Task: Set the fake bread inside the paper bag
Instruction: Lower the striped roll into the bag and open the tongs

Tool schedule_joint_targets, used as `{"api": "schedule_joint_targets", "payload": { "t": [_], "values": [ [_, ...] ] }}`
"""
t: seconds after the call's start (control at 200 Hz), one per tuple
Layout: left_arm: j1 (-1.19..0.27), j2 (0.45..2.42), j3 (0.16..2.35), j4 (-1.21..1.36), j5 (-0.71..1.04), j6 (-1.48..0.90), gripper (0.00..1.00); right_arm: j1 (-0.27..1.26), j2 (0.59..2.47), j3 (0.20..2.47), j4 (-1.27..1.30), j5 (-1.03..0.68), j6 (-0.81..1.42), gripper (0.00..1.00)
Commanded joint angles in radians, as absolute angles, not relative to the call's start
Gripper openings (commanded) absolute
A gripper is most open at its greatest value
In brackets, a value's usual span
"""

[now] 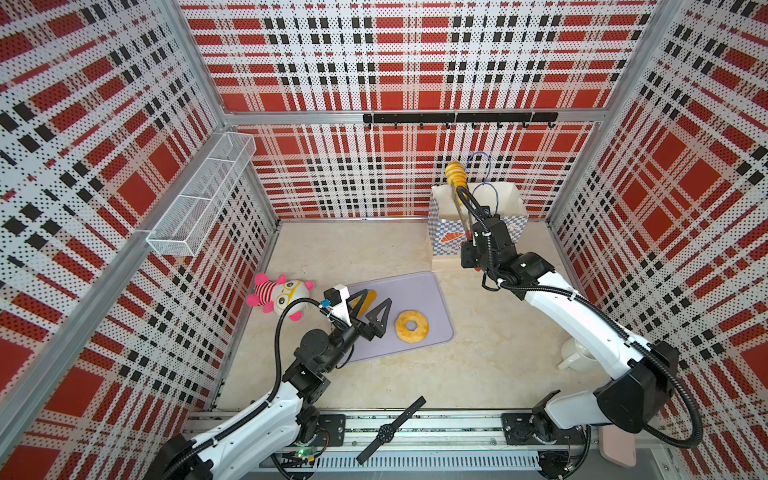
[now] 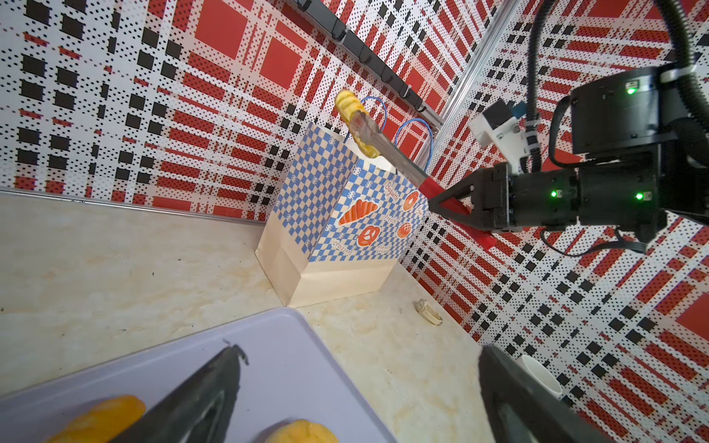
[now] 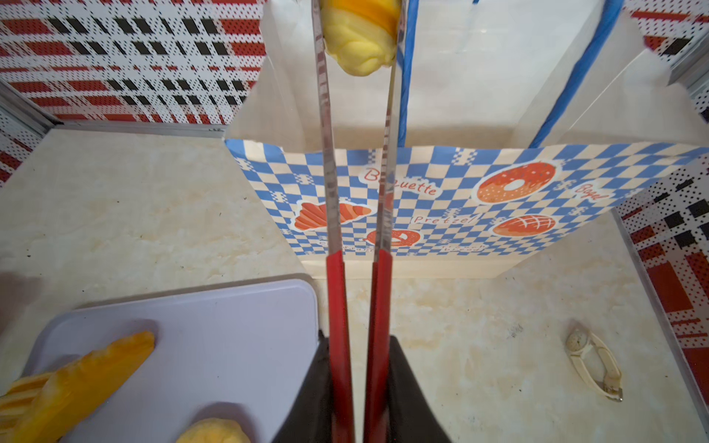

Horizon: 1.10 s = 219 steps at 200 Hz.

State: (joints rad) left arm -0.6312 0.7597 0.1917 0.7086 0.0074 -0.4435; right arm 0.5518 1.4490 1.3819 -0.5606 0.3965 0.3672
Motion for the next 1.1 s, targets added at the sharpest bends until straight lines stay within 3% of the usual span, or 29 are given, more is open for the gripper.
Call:
{"api": "schedule_joint_targets", "payload": {
  "t": [0.0, 1.092],
  "values": [
    [-0.636, 0.76, 0.201, 0.709, 0.008, -0.426, 0.98, 0.534, 1.451, 1.395, -0.543, 0.413, 0.388, 0.24],
    [-0.631, 0.749, 0.198, 0.696, -0.012, -0.429, 0.98, 0.532, 1.34, 1.313, -0.522, 0.367, 0.368, 0.36]
  ]
}}
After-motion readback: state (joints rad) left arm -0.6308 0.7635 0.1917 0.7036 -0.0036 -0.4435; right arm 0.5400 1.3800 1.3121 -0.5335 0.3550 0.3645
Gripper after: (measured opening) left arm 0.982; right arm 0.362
